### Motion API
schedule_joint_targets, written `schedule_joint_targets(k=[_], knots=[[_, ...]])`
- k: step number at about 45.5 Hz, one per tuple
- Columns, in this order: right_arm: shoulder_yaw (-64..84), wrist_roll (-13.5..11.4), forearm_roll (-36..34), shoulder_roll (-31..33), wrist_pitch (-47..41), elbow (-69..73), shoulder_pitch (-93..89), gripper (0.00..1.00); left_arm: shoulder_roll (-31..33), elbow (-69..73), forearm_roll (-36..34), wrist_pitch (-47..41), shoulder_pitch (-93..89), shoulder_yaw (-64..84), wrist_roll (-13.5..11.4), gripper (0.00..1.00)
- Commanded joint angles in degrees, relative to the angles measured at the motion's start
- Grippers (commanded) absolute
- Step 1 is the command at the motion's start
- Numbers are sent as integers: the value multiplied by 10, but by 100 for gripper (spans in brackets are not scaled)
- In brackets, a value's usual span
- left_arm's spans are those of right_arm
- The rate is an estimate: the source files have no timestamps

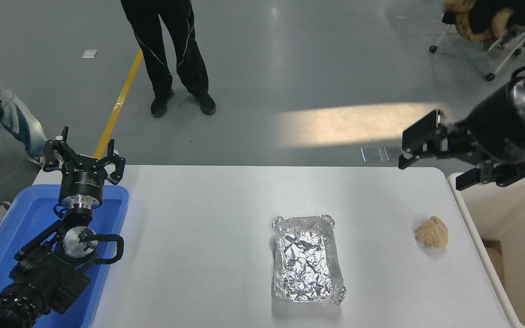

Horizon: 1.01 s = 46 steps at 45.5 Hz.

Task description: Pick up foil plate and place in dustbin

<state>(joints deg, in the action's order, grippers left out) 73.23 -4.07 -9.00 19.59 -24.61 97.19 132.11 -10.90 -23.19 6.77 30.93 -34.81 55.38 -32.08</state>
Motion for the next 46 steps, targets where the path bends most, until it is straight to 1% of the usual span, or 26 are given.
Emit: schedule_joint_targets(k=[1, 9, 17, 36, 46], knots=[[-68, 0, 5, -74, 151, -36, -179, 99, 0, 0, 0, 0, -1, 0, 0, 99], [-121, 0, 9, -112, 209, -77, -281, 100, 0, 0, 0, 0, 0, 0, 0, 99], [-133, 0, 47, -152, 262, -136, -370, 99, 0, 1, 0, 0, 0, 0, 0, 99], [-166, 1, 50, -182, 291, -270, -500, 99, 0, 1, 0, 0, -1, 0, 0, 99], [-166, 1, 78, -196, 293, -313, -537, 98, 0, 1, 0, 0, -1, 0, 0, 99]])
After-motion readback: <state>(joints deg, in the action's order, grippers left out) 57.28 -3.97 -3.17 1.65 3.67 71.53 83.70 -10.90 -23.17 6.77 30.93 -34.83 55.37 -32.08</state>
